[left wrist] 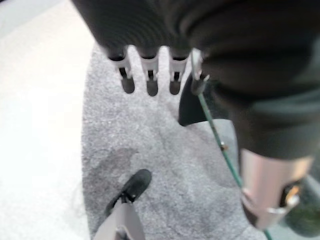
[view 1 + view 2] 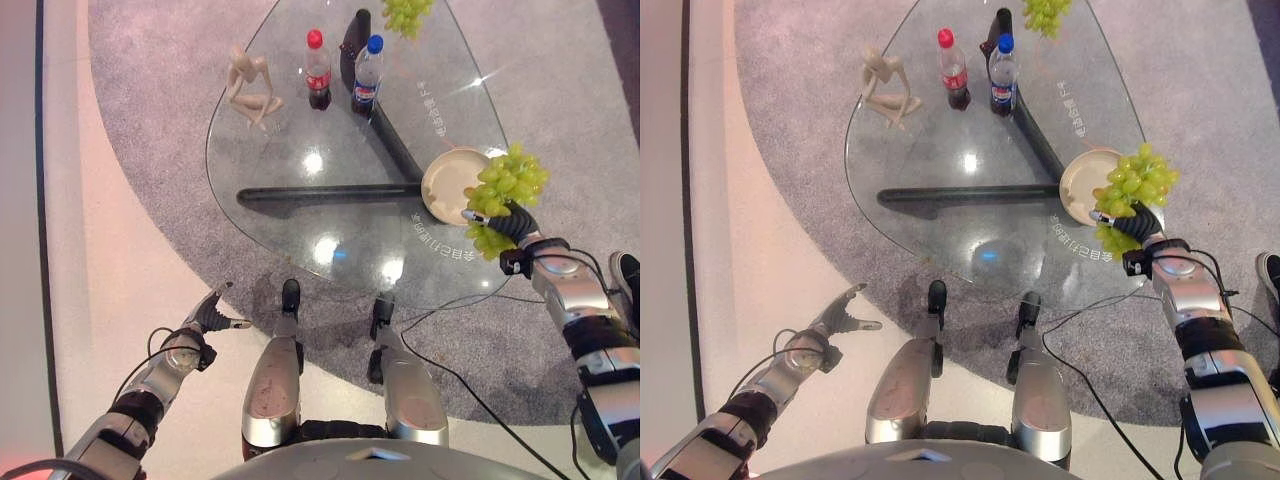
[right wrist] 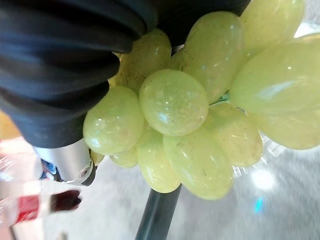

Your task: Pick up fruits into the plate

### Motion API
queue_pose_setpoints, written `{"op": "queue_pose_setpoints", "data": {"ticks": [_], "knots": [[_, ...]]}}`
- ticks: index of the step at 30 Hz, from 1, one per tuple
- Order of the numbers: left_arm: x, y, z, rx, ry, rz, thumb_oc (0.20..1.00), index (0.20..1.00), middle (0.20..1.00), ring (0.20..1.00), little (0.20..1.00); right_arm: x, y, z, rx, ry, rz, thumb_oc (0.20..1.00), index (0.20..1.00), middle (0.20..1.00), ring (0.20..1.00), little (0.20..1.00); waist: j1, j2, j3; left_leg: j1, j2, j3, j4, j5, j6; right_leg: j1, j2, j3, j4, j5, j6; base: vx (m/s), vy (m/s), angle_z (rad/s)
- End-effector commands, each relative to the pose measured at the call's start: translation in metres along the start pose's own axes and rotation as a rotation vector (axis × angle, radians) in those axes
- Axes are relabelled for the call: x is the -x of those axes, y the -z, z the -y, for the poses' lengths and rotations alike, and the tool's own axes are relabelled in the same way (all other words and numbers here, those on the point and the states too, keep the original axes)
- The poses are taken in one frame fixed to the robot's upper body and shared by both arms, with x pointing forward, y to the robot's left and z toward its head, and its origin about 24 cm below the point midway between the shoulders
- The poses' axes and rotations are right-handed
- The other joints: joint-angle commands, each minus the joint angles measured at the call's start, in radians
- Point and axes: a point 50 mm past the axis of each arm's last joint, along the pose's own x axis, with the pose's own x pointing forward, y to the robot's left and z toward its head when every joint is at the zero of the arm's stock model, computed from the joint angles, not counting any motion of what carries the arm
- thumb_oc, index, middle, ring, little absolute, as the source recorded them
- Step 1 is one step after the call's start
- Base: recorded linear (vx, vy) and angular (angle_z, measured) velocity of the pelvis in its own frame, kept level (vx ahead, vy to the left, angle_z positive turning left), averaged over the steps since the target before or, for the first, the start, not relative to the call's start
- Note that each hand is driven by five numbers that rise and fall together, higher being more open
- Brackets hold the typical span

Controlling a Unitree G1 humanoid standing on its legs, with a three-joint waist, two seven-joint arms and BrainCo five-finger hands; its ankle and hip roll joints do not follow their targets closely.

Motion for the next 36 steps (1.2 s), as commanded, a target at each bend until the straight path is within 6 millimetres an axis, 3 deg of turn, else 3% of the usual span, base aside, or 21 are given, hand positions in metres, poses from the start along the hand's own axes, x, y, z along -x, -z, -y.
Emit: {"op": "queue_pose_setpoints", "data": {"ticks": [1, 9, 25, 26, 28, 29, 36], "knots": [[-0.004, -0.011, 0.005, 0.036, -0.012, 0.044, 1.0, 1.0, 1.0, 1.0, 1.0, 0.0, -0.045, 0.044, 0.135, 0.15, 0.106, 0.2, 0.2, 0.2, 0.2, 0.2, -0.003, 0.001, -0.013, -0.047, -0.086, -0.005, 0.141, -0.156, 0.047, -0.127, 0.033, 0.013, 0.234, -0.128, -0.032, -0.03, 0.005, 0.0], [-0.008, -0.028, 0.002, 0.058, -0.024, 0.105, 1.0, 1.0, 1.0, 1.0, 1.0, -0.009, -0.072, 0.064, 0.173, 0.304, 0.089, 0.2, 0.2, 0.2, 0.2, 0.2, 0.008, 0.039, -0.013, -0.167, -0.1, -0.008, 0.166, -0.142, 0.049, -0.266, 0.026, 0.014, 0.287, -0.133, -0.036, -0.04, 0.02, -0.02], [-0.011, -0.049, 0.007, 0.102, -0.027, 0.189, 1.0, 1.0, 1.0, 1.0, 1.0, -0.017, -0.076, 0.069, 0.205, 0.408, -0.02, 0.2, 0.2, 0.2, 0.2, 0.2, 0.021, 0.091, -0.013, -0.299, -0.129, 0.009, 0.212, -0.137, 0.06, -0.427, 0.007, 0.029, 0.365, -0.138, -0.029, -0.02, 0.031, -0.01], [-0.011, -0.052, 0.008, 0.102, -0.026, 0.199, 1.0, 1.0, 1.0, 1.0, 1.0, -0.017, -0.075, 0.069, 0.207, 0.418, -0.032, 0.41, 0.41, 0.41, 0.41, 0.41, 0.024, 0.095, -0.013, -0.305, -0.129, 0.01, 0.213, -0.137, 0.062, -0.435, 0.005, 0.028, 0.368, -0.138, -0.028, -0.01, 0.008, 0.04], [-0.011, -0.054, 0.01, 0.102, -0.024, 0.207, 1.0, 1.0, 1.0, 1.0, 1.0, -0.018, -0.072, 0.069, 0.206, 0.431, -0.052, 0.708, 0.708, 0.708, 0.708, 0.708, 0.027, 0.099, -0.013, -0.308, -0.132, 0.01, 0.218, -0.144, 0.064, -0.439, 0.002, 0.026, 0.375, -0.145, -0.027, 0.0, 0.0, 0.0], [-0.011, -0.056, 0.009, 0.103, -0.025, 0.212, 1.0, 1.0, 1.0, 1.0, 1.0, -0.019, -0.073, 0.069, 0.208, 0.444, -0.061, 1.0, 1.0, 1.0, 1.0, 1.0, 0.029, 0.101, -0.013, -0.31, -0.134, 0.011, 0.217, -0.143, 0.065, -0.442, 0.003, 0.026, 0.375, -0.144, -0.027, -0.03, 0.013, 0.02], [-0.011, -0.061, 0.012, 0.121, -0.019, 0.225, 1.0, 1.0, 1.0, 1.0, 1.0, -0.021, -0.08, 0.073, 0.238, 0.522, -0.078, 1.0, 1.0, 1.0, 1.0, 1.0, 0.037, 0.114, -0.013, -0.325, -0.139, 0.015, 0.215, -0.138, 0.068, -0.464, -0.001, 0.027, 0.378, -0.138, -0.024, -0.01, 0.009, 0.0]]}}
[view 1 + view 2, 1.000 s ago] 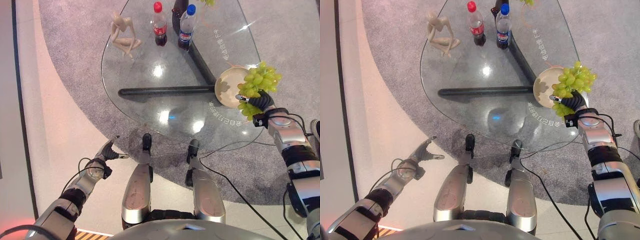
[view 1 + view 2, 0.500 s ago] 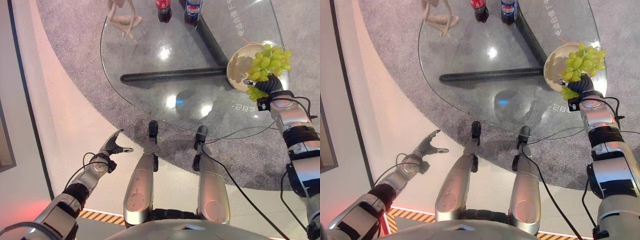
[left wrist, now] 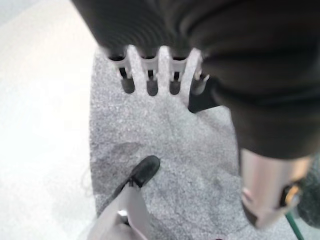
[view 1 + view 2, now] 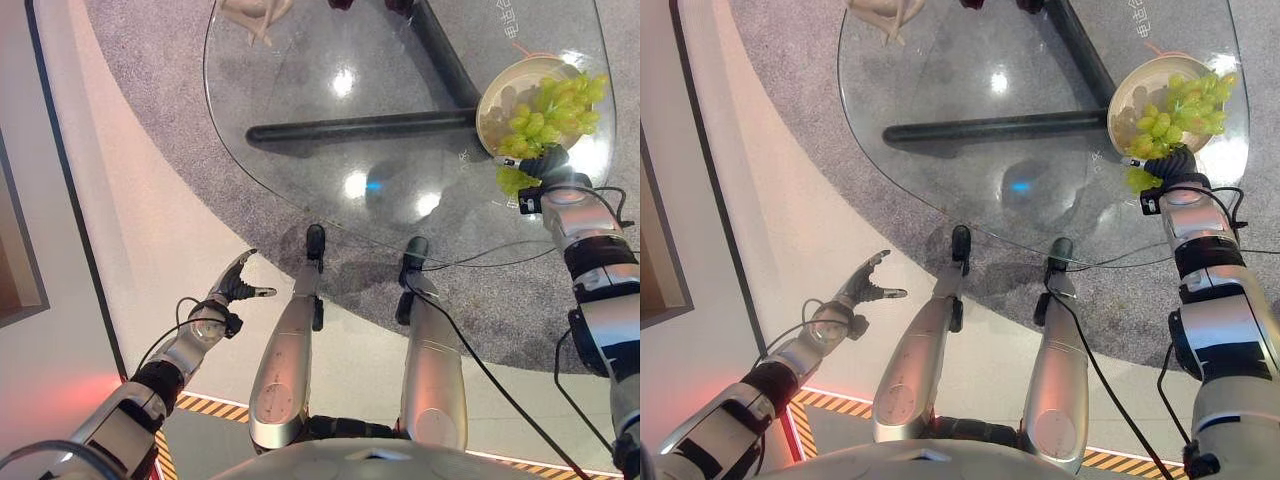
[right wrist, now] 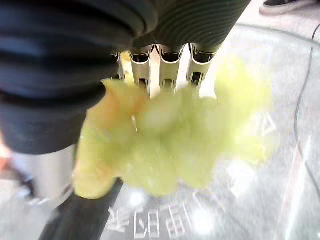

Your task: Pick up fruits into the plate

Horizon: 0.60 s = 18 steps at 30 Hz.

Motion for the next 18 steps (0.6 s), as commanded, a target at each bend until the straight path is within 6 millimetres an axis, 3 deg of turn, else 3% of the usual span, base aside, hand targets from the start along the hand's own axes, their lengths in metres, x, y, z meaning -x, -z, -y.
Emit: {"op": "queue_pose_setpoints", "data": {"ticks": [1, 18], "knots": [[0.001, -0.006, 0.012, 0.04, 0.02, 0.031, 1.0, 1.0, 1.0, 1.0, 1.0, -0.003, -0.016, 0.035, 0.099, 0.141, 0.04, 1.0, 1.0, 1.0, 1.0, 1.0, -0.001, 0.052, -0.037, -0.02, -0.08, 0.004, 0.131, -0.18, 0.042, 0.008, 0.087, -0.037, -0.033, -0.021, -0.03, 0.0, 0.0, 0.0], [0.003, 0.001, 0.006, 0.045, 0.015, 0.008, 1.0, 1.0, 1.0, 1.0, 1.0, -0.001, -0.028, 0.044, 0.226, 0.243, 0.07, 1.0, 1.0, 1.0, 1.0, 1.0, -0.004, 0.014, -0.037, 0.003, -0.068, 0.011, 0.118, -0.178, 0.045, 0.031, 0.105, -0.037, -0.047, -0.01, -0.029, 0.0, 0.0, 0.0]]}}
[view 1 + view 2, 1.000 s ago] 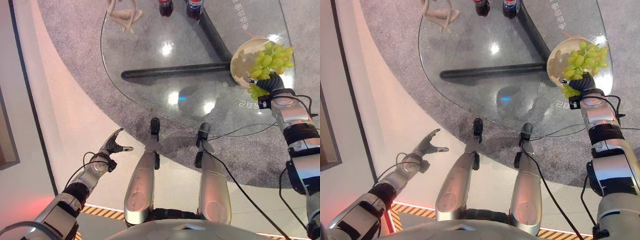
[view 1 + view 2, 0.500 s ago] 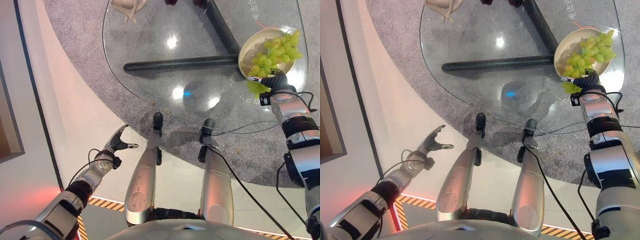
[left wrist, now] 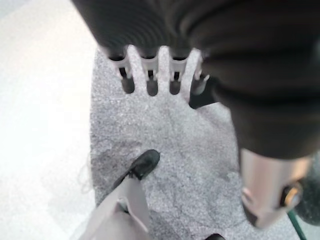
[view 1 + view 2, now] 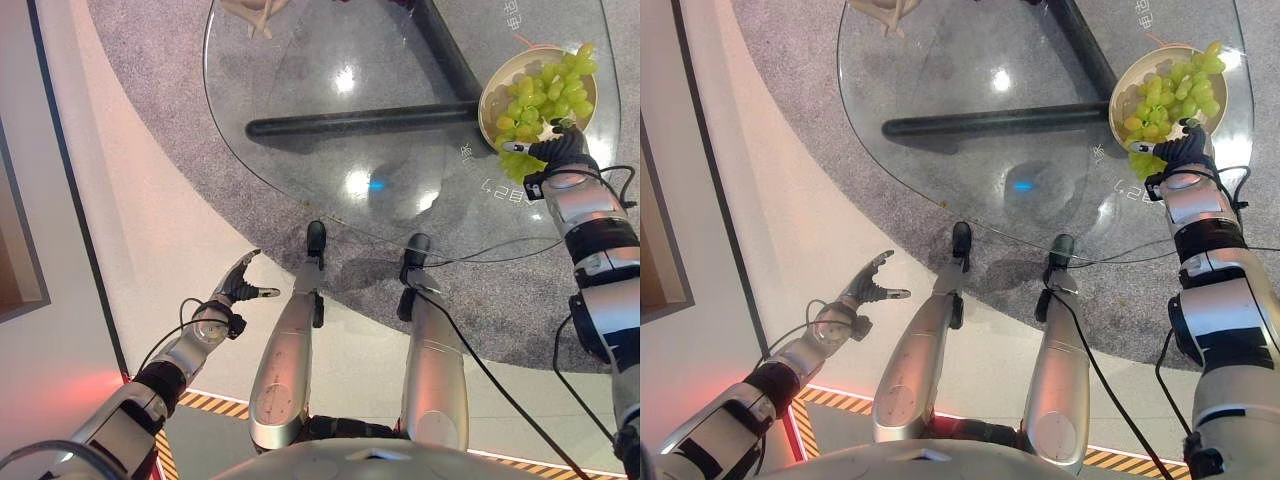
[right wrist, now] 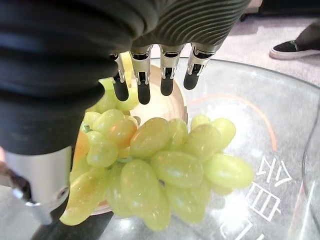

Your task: Pick up fruits into the plate

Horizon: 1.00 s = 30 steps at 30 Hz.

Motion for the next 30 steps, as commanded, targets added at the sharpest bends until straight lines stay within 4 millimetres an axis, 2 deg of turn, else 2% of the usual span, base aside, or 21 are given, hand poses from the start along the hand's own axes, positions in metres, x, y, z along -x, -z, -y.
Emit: {"op": "queue_pose_setpoints", "data": {"ticks": [1, 7, 14, 19, 20, 22, 24, 26, 28, 29, 30], "knots": [[0.004, 0.006, 0.004, 0.029, 0.004, -0.004, 1.0, 1.0, 1.0, 1.0, 1.0, -0.003, -0.003, 0.033, 0.102, 0.129, 0.047, 1.0, 1.0, 1.0, 1.0, 1.0, -0.008, 0.01, -0.035, 0.042, -0.067, 0.011, 0.112, -0.192, 0.048, 0.078, 0.104, -0.044, -0.07, -0.018, -0.029, 0.0, 0.0, 0.0], [0.006, 0.015, 0.001, 0.047, -0.004, -0.047, 1.0, 1.0, 1.0, 1.0, 1.0, 0.003, 0.004, 0.021, 0.005, 0.11, 0.073, 1.0, 1.0, 1.0, 1.0, 1.0, -0.019, -0.017, -0.035, 0.096, -0.054, 0.019, 0.095, -0.194, 0.045, 0.132, 0.113, -0.044, -0.084, -0.018, -0.033, 0.01, 0.016, 0.02], [0.012, 0.034, -0.001, 0.074, -0.017, -0.129, 1.0, 1.0, 1.0, 1.0, 1.0, 0.022, 0.039, -0.009, -0.182, 0.052, 0.072, 1.0, 1.0, 1.0, 1.0, 1.0, -0.049, -0.064, -0.035, 0.243, -0.035, 0.036, 0.07, -0.213, 0.038, 0.283, 0.116, -0.043, -0.123, -0.023, -0.032, 0.05, 0.04, 0.02], [0.022, 0.051, 0.007, 0.126, -0.023, -0.198, 1.0, 1.0, 1.0, 1.0, 1.0, 0.049, 0.081, -0.042, -0.273, 0.002, 0.043, 1.0, 1.0, 1.0, 1.0, 1.0, -0.065, -0.093, -0.065, 0.346, -0.027, 0.05, 0.049, -0.232, 0.037, 0.402, 0.111, -0.036, -0.175, -0.019, -0.027, 0.09, 0.048, 0.0], [0.029, 0.059, 0.013, 0.145, -0.014, -0.225, 1.0, 1.0, 1.0, 1.0, 1.0, 0.064, 0.1, -0.054, -0.299, -0.018, 0.025, 1.0, 1.0, 1.0, 1.0, 1.0, -0.067, -0.105, -0.094, 0.375, -0.028, 0.055, 0.04, -0.238, 0.038, 0.442, 0.108, -0.033, -0.199, -0.017, -0.024, 0.13, 0.04, -0.03], [0.036, 0.066, 0.018, 0.16, -0.005, -0.254, 1.0, 1.0, 1.0, 1.0, 1.0, 0.077, 0.119, -0.061, -0.322, -0.043, 0.005, 1.0, 1.0, 1.0, 1.0, 1.0, -0.068, -0.115, -0.12, 0.402, -0.03, 0.061, 0.035, -0.246, 0.039, 0.476, 0.103, -0.032, -0.219, -0.014, -0.019, 0.12, 0.034, -0.01], [0.049, 0.079, 0.027, 0.203, 0.008, -0.305, 1.0, 1.0, 1.0, 1.0, 1.0, 0.099, 0.144, -0.076, -0.359, -0.113, -0.041, 1.0, 1.0, 1.0, 1.0, 1.0, -0.071, -0.129, -0.168, 0.442, -0.031, 0.071, 0.024, -0.254, 0.042, 0.524, 0.098, -0.029, -0.246, -0.01, -0.011, 0.14, 0.042, -0.01], [0.058, 0.088, 0.034, 0.261, 0.018, -0.358, 1.0, 1.0, 1.0, 1.0, 1.0, 0.118, 0.163, -0.093, -0.377, -0.182, -0.094, 1.0, 1.0, 1.0, 1.0, 1.0, -0.073, -0.138, -0.208, 0.467, -0.032, 0.076, 0.019, -0.259, 0.044, 0.554, 0.095, -0.027, -0.259, -0.009, -0.008, 0.13, 0.031, 0.0], [0.063, 0.092, 0.038, 0.278, 0.019, -0.378, 1.0, 1.0, 1.0, 1.0, 1.0, 0.129, 0.172, -0.103, -0.398, -0.228, -0.13, 1.0, 1.0, 1.0, 1.0, 1.0, -0.074, -0.143, -0.228, 0.48, -0.032, 0.078, 0.015, -0.26, 0.045, 0.569, 0.093, -0.029, -0.265, -0.008, -0.006, 0.12, 0.02, 0.01], [0.072, 0.102, 0.046, 0.284, 0.046, -0.441, 1.0, 1.0, 1.0, 1.0, 1.0, 0.148, 0.192, -0.119, -0.421, -0.297, -0.218, 1.0, 1.0, 1.0, 1.0, 1.0, -0.072, -0.149, -0.268, 0.505, -0.033, 0.082, 0.006, -0.264, 0.047, 0.596, 0.091, -0.033, -0.274, -0.01, -0.004, 0.16, 0.025, -0.03], [0.077, 0.107, 0.05, 0.285, 0.052, -0.469, 1.0, 1.0, 1.0, 1.0, 1.0, 0.157, 0.202, -0.126, -0.443, -0.324, -0.27, 1.0, 1.0, 1.0, 1.0, 1.0, -0.071, -0.15, -0.285, 0.516, -0.032, 0.084, 0.002, -0.265, 0.048, 0.608, 0.091, -0.034, -0.278, -0.011, -0.003, 0.2, 0.037, -0.04]]}}
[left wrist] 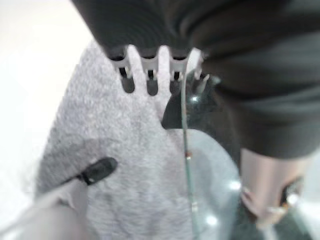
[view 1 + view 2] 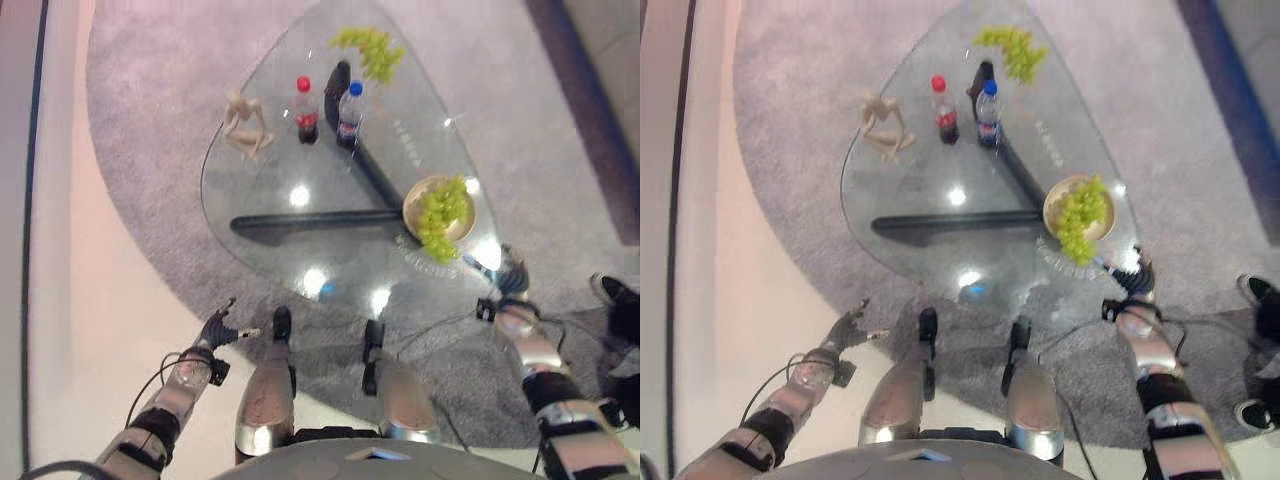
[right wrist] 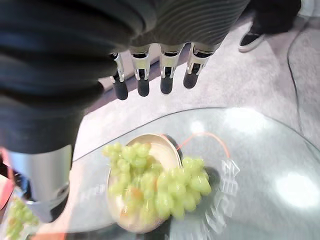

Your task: Pick up fruits into the plate

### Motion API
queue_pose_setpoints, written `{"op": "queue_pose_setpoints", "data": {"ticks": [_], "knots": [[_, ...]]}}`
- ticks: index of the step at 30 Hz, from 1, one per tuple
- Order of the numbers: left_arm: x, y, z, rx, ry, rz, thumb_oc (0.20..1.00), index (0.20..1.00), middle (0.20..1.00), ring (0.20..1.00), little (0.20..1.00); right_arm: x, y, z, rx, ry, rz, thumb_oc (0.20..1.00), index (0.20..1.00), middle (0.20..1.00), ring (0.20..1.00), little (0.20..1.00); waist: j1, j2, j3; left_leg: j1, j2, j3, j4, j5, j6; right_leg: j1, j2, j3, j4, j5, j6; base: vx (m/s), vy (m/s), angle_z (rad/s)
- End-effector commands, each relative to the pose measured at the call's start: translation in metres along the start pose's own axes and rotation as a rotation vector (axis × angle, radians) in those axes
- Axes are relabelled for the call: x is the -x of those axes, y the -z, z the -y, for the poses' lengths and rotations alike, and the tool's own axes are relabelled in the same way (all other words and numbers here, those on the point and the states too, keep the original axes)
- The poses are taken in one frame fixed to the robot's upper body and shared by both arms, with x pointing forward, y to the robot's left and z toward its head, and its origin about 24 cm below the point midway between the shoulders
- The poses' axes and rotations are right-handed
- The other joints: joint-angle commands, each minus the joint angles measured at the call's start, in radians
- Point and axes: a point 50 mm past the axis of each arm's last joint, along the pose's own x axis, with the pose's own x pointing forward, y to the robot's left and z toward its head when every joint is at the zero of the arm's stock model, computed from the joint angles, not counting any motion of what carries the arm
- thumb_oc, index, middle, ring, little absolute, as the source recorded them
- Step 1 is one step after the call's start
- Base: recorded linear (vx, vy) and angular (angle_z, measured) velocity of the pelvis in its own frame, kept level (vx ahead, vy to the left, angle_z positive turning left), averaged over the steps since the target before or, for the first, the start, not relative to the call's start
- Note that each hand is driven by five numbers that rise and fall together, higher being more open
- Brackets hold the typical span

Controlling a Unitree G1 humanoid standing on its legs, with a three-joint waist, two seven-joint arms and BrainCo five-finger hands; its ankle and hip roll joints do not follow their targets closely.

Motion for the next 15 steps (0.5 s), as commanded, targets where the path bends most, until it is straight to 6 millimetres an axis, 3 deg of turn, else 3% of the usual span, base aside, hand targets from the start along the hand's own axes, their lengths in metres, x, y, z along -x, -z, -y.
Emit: {"op": "queue_pose_setpoints", "data": {"ticks": [1, 4, 10, 15], "knots": [[0.006, 0.024, 0.011, 0.042, 0.017, -0.101, 1.0, 1.0, 1.0, 1.0, 1.0, 0.006, 0.024, -0.002, -0.102, -0.07, -0.072, 1.0, 1.0, 1.0, 1.0, 1.0, 0.002, 0.01, -0.095, 0.036, -0.068, 0.071, 0.097, -0.172, 0.051, -0.004, 0.036, 0.012, 0.08, -0.043, -0.011, 0.16, 0.04, -0.02], [0.014, 0.044, 0.024, 0.082, 0.063, -0.203, 1.0, 1.0, 1.0, 1.0, 1.0, 0.028, 0.073, -0.014, -0.115, -0.155, -0.263, 1.0, 1.0, 1.0, 1.0, 1.0, 0.004, 0.011, -0.144, 0.083, -0.07, 0.079, 0.073, -0.176, 0.055, 0.045, 0.037, 0.01, 0.058, -0.045, -0.009, 0.12, 0.05, 0.01], [0.026, 0.068, 0.042, 0.158, 0.133, -0.347, 1.0, 1.0, 1.0, 1.0, 1.0, 0.074, 0.139, -0.031, -0.042, -0.322, -0.578, 1.0, 1.0, 1.0, 1.0, 1.0, 0.007, 0.02, -0.193, 0.141, -0.076, 0.085, 0.038, -0.181, 0.064, 0.105, 0.037, 0.009, 0.021, -0.045, -0.011, 0.04, 0.053, 0.01], [0.034, 0.08, 0.049, 0.165, 0.156, -0.439, 1.0, 1.0, 1.0, 1.0, 1.0, 0.097, 0.163, -0.027, -0.003, -0.343, -0.753, 1.0, 1.0, 1.0, 1.0, 1.0, 0.002, 0.032, -0.212, 0.165, -0.078, 0.095, 0.027, -0.186, 0.068, 0.126, 0.036, 0.013, 0.007, -0.045, -0.013, 0.02, 0.051, -0.03]]}}
